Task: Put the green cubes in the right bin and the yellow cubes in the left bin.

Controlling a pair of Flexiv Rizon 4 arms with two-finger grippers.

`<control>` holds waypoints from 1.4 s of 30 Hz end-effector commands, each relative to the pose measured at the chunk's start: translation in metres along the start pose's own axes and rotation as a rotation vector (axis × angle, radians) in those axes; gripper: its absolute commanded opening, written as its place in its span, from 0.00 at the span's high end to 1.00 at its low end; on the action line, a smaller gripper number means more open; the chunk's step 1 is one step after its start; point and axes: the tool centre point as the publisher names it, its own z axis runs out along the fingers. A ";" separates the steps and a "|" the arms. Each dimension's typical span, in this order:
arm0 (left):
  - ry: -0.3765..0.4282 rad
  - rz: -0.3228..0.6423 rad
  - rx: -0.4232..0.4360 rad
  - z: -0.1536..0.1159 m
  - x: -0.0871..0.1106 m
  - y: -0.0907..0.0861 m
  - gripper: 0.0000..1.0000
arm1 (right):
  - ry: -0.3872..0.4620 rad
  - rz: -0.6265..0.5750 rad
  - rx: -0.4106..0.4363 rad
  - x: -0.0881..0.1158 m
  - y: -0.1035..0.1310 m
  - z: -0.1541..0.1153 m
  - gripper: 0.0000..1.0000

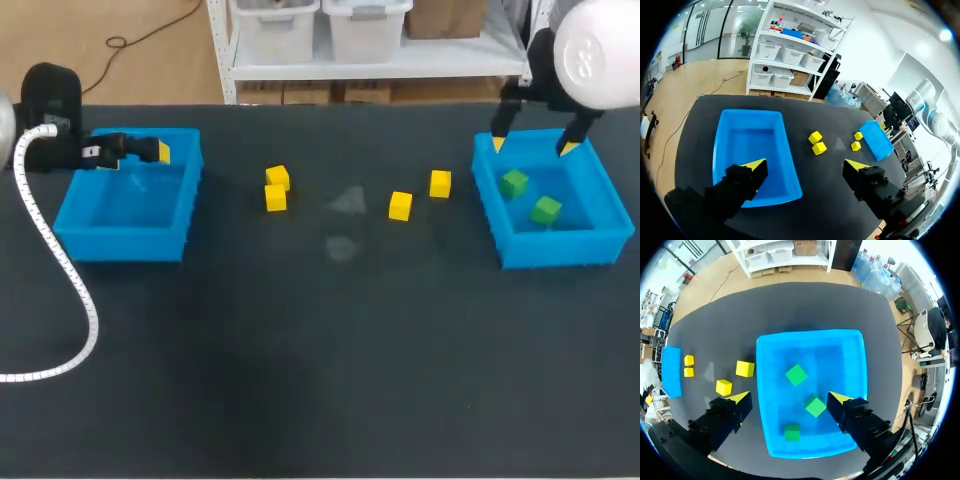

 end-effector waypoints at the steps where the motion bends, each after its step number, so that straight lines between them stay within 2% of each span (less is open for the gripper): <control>1: -0.005 0.001 0.006 0.000 0.001 0.001 0.00 | -0.162 0.002 0.001 0.006 -0.001 -0.001 0.00; 28: -0.005 0.001 0.006 0.000 0.001 0.001 0.00 | -0.162 0.002 0.001 0.006 -0.001 -0.001 0.00; 31: 0.054 0.117 0.027 0.017 -0.012 -0.022 0.00 | -0.162 0.002 0.001 0.006 -0.001 -0.001 0.00; 36: 0.173 0.247 0.016 0.047 -0.024 -0.047 0.00 | -0.162 0.002 0.001 0.006 -0.001 -0.001 0.00; 40: 0.265 0.286 0.010 0.071 -0.028 -0.061 0.00 | -0.162 0.002 0.001 0.006 -0.001 -0.001 0.00; 42: 0.306 0.255 0.002 0.082 -0.028 -0.065 0.00 | -0.162 0.002 0.001 0.006 -0.001 -0.001 0.00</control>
